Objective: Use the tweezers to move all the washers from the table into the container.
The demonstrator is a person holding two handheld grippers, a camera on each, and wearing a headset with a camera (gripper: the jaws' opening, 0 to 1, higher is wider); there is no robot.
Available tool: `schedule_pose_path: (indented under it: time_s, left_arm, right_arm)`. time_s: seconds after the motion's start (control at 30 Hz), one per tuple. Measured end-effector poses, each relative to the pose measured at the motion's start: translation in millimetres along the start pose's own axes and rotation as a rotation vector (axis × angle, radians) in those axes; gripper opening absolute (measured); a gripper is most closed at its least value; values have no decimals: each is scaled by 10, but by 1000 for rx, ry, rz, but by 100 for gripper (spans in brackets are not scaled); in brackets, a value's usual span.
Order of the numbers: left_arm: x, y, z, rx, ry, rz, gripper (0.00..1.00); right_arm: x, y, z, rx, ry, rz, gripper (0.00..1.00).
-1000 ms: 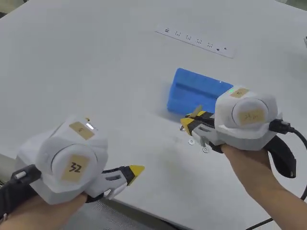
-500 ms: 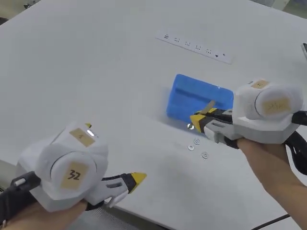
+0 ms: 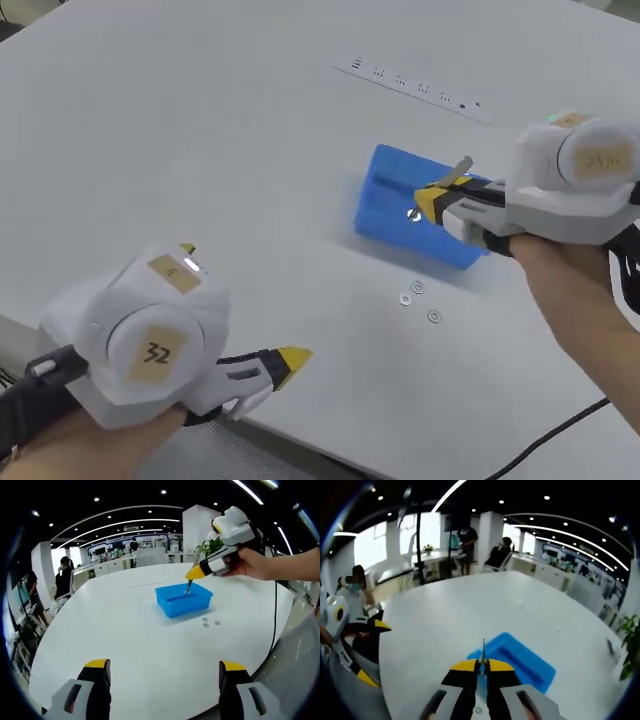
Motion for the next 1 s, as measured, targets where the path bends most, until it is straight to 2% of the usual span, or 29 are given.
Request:
schedule_pose_path:
  time_s: [0.07,0.2,0.3,0.43,0.5,0.6,0.67,0.77,0.8,0.83,0.9,1.0]
  left_arm:
    - [-2,-1,2,-1,-1,-1,91]
    - [-12,-9,-5,7,0,-12,91]
    - [-10,-9,-4,7,-1,-10,90]
    - [-2,-6,-3,7,1,-2,91]
    - [5,2,6,-5,2,7,92]
    - [8,0,3,1,-2,12,93]
    - [7,-6,-3,7,1,9,93]
    - [17,-5,-5,7,9,13,93]
    - [17,-5,-4,6,10,13,93]
    - [16,-6,-6,9,9,12,93]
    - [9,-11,-10,15,2,9,92]
    - [8,-10,-8,13,-1,9,92]
  right_arm:
    - [-72,-87,30,-4,-10,-5,2]
    - [-186,-207,28,-19,-81,-6,2]
    - [-258,-330,-12,-3,-110,2,2]
    - [-290,-447,-78,28,-107,-9,2]
    - [-301,-547,-121,51,-113,-2,3]
    - [-301,-611,-192,75,-132,9,3]
    - [-314,-670,-242,98,-111,-6,3]
    - [-325,-704,-333,117,-116,5,2]
    - [-324,-685,-310,91,-146,11,3]
    - [-328,-692,-306,100,-157,17,3]
    - [-337,-690,-299,90,-151,13,3]
    - [-342,-712,-272,79,-164,33,3]
Point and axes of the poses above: the centre of the closed fingertips' face, and the gripper's own axes: y roughly backward along the fingers, x roughly to its left, z roughly out of its top, the point moved 8 cm from there along y, roughly backward along the fingers, and after that the axes turned 12 degrees about x, right-handed, at the moved point
